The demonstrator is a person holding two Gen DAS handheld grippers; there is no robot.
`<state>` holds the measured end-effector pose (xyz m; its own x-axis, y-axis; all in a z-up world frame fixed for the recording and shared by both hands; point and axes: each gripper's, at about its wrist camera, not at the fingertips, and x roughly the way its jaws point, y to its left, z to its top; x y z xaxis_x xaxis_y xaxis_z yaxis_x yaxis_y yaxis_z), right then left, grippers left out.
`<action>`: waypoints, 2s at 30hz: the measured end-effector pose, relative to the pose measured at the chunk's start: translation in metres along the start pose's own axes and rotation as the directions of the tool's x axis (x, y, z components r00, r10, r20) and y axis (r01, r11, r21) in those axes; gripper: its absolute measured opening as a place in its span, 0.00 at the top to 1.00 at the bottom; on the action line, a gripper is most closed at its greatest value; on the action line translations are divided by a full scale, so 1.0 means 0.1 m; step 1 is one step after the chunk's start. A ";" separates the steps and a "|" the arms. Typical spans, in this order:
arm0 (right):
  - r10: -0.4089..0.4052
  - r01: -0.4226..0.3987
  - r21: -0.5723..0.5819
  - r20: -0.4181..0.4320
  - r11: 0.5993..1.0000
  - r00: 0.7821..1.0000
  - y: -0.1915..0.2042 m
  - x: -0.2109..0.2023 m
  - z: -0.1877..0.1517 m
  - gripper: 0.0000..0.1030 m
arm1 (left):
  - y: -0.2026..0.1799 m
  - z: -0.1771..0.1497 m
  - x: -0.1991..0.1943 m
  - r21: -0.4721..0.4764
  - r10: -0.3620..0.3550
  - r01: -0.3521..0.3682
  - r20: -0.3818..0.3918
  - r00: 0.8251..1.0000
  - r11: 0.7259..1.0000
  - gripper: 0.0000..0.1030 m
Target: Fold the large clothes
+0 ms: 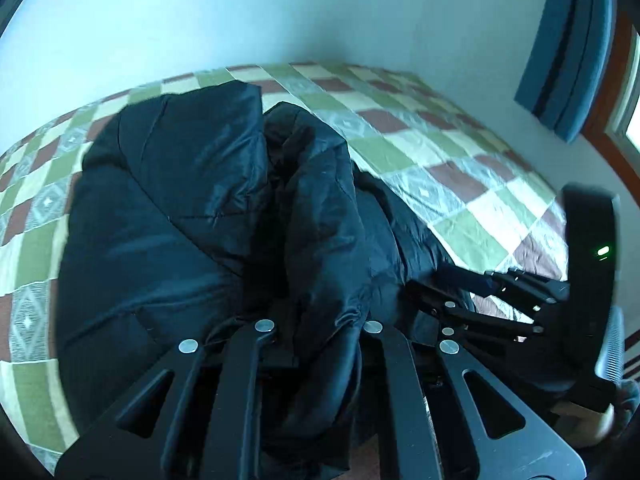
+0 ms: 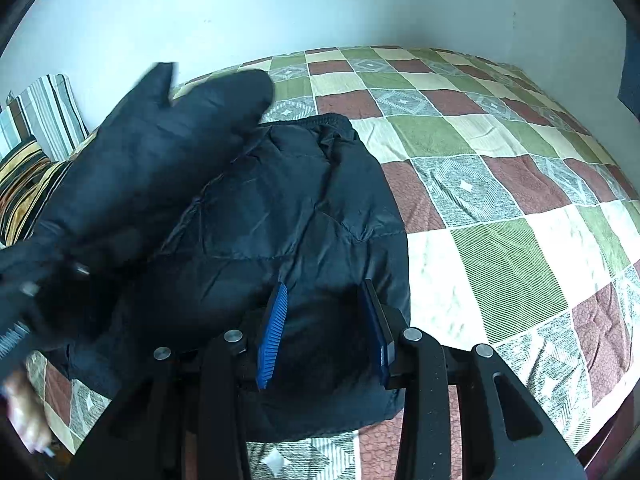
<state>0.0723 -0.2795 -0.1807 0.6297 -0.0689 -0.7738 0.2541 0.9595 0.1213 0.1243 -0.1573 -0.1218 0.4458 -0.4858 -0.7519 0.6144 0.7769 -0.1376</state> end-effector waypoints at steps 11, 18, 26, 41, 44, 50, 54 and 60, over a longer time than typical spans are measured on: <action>0.000 0.000 0.021 -0.008 1.000 1.000 -0.22 -0.09 -0.15 0.52 | -0.20 -0.02 0.21 0.031 0.029 -0.029 -0.022 0.999 0.999 0.90; 0.004 -0.004 0.027 -0.016 1.000 1.000 -0.27 -0.08 -0.20 0.51 | -0.26 -0.03 0.23 0.048 0.058 -0.057 -0.018 0.998 0.997 0.90; -0.006 0.007 0.034 -0.021 0.999 1.000 -0.29 -0.04 -0.22 0.47 | -0.32 -0.04 0.22 0.070 0.089 -0.088 -0.004 0.996 0.994 0.90; -0.051 0.052 0.021 -0.027 0.998 0.998 -0.24 -0.11 -0.19 0.47 | -0.37 0.02 -0.29 -0.018 -0.038 0.040 0.083 0.996 0.999 0.53; -0.063 0.063 0.021 -0.024 0.998 0.998 -0.23 -0.13 -0.18 0.47 | -0.29 0.05 -0.51 -0.059 -0.059 0.066 0.121 0.991 0.996 0.48; -0.082 0.083 0.014 -0.020 0.996 0.996 -0.23 -0.18 -0.16 0.47 | 0.02 0.03 -0.89 -0.116 0.033 -0.011 0.190 0.981 0.993 0.44; -0.094 0.094 0.015 -0.007 0.995 0.996 -0.25 -0.26 -0.09 0.47 | 0.42 -0.07 -0.98 -0.195 0.150 -0.112 0.195 0.969 0.974 0.44; -0.093 0.091 0.030 0.062 0.995 0.994 -0.20 -0.54 0.13 0.47 | 1.00 -0.31 -0.92 -0.286 0.286 -0.244 0.118 0.951 0.927 0.44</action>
<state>0.0432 -0.2988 -0.1334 0.6474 -0.1743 -0.7419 0.3322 0.9407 0.0689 0.1244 -0.0224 -0.0868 0.6766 -0.2867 -0.6783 0.2750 0.9528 -0.1284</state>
